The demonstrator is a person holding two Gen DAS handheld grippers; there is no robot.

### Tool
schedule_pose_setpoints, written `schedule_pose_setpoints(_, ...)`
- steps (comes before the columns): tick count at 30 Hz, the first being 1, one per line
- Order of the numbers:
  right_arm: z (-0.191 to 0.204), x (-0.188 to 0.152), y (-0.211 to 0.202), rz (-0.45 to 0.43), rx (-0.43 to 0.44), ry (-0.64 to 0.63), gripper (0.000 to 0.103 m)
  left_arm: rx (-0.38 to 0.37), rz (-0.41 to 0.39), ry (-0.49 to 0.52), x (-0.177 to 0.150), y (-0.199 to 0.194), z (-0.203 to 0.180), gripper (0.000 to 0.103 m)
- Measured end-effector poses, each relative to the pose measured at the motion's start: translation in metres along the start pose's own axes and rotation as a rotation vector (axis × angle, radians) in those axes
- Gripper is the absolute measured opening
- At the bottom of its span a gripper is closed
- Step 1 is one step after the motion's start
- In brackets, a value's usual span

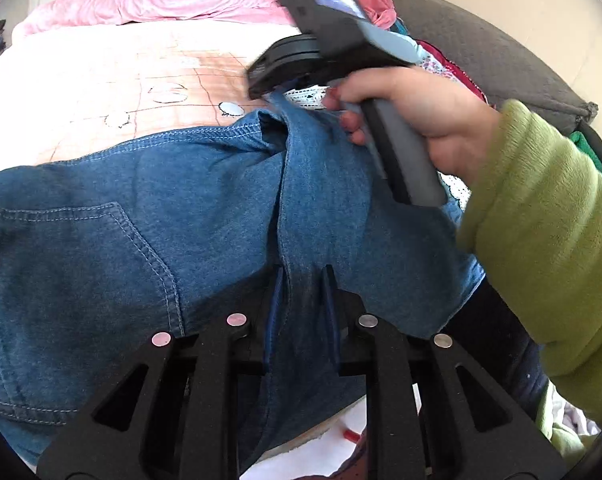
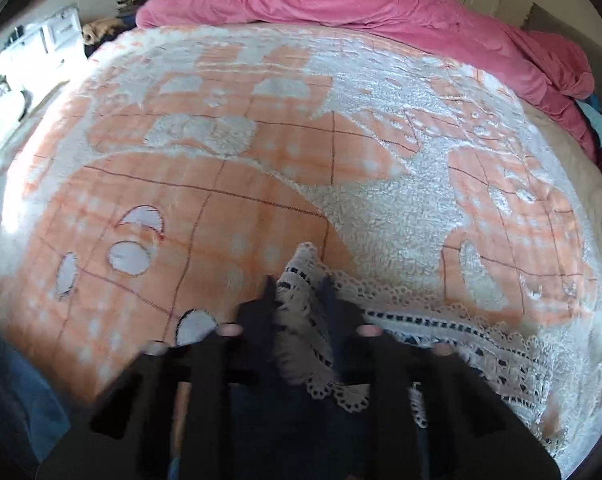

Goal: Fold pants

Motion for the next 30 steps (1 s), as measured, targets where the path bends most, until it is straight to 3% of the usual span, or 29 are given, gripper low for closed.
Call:
schedule_pose_setpoints(6,-0.035,-0.012,-0.066,-0.129,0.180,0.172,0.008,0.017,-0.023,0.006,-0.002,-0.011,0.000,0.017)
schedule_pose_setpoints(11,-0.076,-0.041,-0.123,-0.206,0.202,0.274,0.008,0.038,-0.048,0.032,0.000,-0.014,-0.001,0.038)
schedule_pose_setpoints(14,-0.100,-0.065,-0.151,-0.243,0.208,0.345,0.008,0.059,-0.063,0.065,0.002,-0.015,-0.001,0.039)
schedule_pose_setpoints(16,-0.114,-0.083,-0.166,-0.260,0.210,0.386,0.008,0.078,-0.065,0.093,0.003,-0.014,-0.003,0.033)
schedule_pose_setpoints(18,-0.124,-0.097,-0.173,-0.263,0.215,0.419,0.008,0.083,-0.054,0.117,0.005,-0.005,-0.005,0.001)
schedule_pose_setpoints(20,-0.130,-0.114,-0.183,-0.270,0.223,0.450,0.008,0.070,-0.031,0.141,0.002,-0.002,-0.009,0.000)
schedule_pose_setpoints(30,-0.125,-0.191,-0.234,-0.267,0.241,0.491,0.008,0.044,-0.064,0.167,0.002,-0.023,-0.011,0.000)
Point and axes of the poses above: each gripper's, at about its wrist camera, not at the fingertips, and y roughly the way its jaws point, z to its left, x to its top, the point moved 10 cm from there along y, roughly the way its jaws point, and after that the axes turned 2 degrees about -z, right-handed, at the moved point
